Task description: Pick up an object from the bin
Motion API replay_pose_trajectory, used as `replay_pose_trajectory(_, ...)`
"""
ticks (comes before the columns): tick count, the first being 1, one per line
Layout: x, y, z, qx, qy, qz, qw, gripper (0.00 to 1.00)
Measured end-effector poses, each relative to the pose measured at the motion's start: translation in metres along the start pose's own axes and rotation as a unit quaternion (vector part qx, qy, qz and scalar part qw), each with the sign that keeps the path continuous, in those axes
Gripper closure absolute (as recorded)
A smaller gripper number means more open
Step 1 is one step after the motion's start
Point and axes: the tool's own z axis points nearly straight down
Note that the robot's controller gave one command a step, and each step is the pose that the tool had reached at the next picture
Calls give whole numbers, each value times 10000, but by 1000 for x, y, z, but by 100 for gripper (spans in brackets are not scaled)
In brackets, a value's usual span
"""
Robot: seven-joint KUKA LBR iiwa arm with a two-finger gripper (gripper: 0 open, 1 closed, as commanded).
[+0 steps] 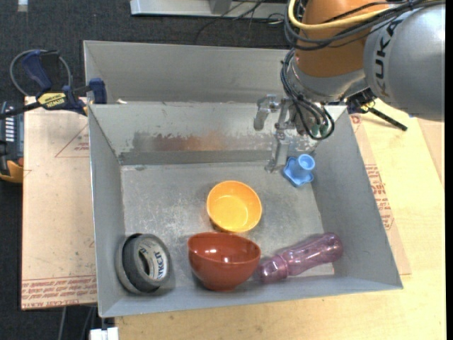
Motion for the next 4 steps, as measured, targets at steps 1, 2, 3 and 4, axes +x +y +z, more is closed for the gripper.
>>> replay_pose_trajectory(1,-1,0,-5,-1,-42,2,10000,0)
replay_pose_trajectory(2,51,44,146,-5,-60,-549,9985,0)
replay_pose_trajectory(3,62,55,80,9,-145,-898,9959,0)
replay_pose_trajectory(4,55,50,170,-15,-89,-640,9979,0)
